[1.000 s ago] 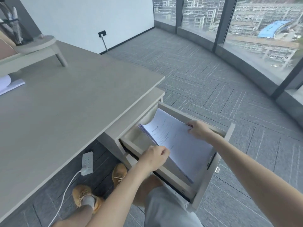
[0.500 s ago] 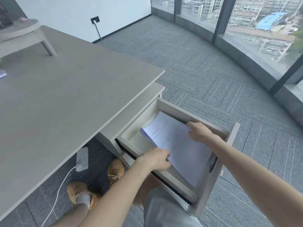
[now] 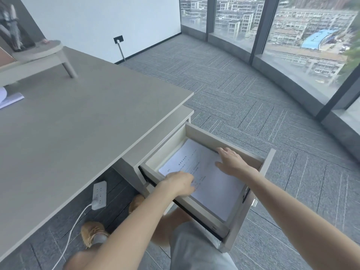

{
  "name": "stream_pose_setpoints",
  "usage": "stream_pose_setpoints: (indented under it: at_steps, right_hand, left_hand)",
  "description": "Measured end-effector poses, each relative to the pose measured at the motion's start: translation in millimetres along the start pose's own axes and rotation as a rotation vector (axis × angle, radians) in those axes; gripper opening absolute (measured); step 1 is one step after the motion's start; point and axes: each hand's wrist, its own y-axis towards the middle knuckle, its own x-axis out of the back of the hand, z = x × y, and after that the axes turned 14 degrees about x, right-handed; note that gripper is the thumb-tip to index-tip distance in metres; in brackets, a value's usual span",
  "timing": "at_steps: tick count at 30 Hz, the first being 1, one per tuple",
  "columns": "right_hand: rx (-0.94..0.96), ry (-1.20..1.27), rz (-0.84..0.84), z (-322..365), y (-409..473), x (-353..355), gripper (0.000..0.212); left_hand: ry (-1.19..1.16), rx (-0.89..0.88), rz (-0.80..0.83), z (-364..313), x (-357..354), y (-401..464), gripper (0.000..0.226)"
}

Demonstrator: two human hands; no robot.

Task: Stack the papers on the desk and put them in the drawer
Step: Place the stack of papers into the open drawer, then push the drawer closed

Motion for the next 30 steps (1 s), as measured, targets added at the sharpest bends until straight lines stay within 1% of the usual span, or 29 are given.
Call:
stream_pose_setpoints:
  at_steps: [5, 10, 13, 16, 18, 19, 21, 22, 24, 25, 28, 30]
  right_hand:
    - [0.02, 0.028, -0.053, 9, -38, 11, 0.06]
    - [0.032, 0.024, -0.198, 10, -81, 21, 0.059]
    - [-0.004, 0.003, -0.25, 5, -112, 24, 0.063]
    - [-0.101, 0.008, -0.288, -2, -137, 19, 0.067]
    - [-0.201, 0.106, -0.298, -7, -149, 15, 0.073]
    - [-0.253, 0.2, -0.298, -11, -152, 14, 0.08]
    - [-0.304, 0.466, -0.284, -17, -157, 16, 0.097]
    - [-0.314, 0.61, -0.286, -20, -158, 15, 0.098]
    - [-0.35, 0.831, -0.273, -22, -157, 14, 0.084]
    - [-0.362, 0.888, -0.266, -23, -155, 12, 0.078]
    - [-0.341, 0.965, -0.259, -19, -147, 10, 0.076]
    - [-0.315, 0.998, -0.252, -12, -139, 9, 0.073]
  left_hand:
    - [-0.098, 0.033, -0.119, 16, 28, -10, 0.044]
    - [-0.193, 0.058, -0.248, 29, 55, -25, 0.046]
    - [-0.298, 0.062, -0.324, 36, 73, -43, 0.047]
    - [-0.38, 0.073, -0.414, 47, 90, -55, 0.047]
    - [-0.363, 0.091, -0.472, 54, 96, -59, 0.046]
    - [-0.355, 0.096, -0.498, 58, 97, -59, 0.046]
    - [-0.356, 0.107, -0.545, 65, 97, -59, 0.045]
    - [-0.359, 0.109, -0.564, 69, 96, -58, 0.045]
    - [-0.337, 0.101, -0.575, 80, 95, -51, 0.05]
    - [-0.309, 0.107, -0.56, 87, 94, -46, 0.055]
    - [-0.189, 0.173, -0.502, 108, 91, -31, 0.072]
    - [-0.126, 0.184, -0.501, 118, 91, -24, 0.077]
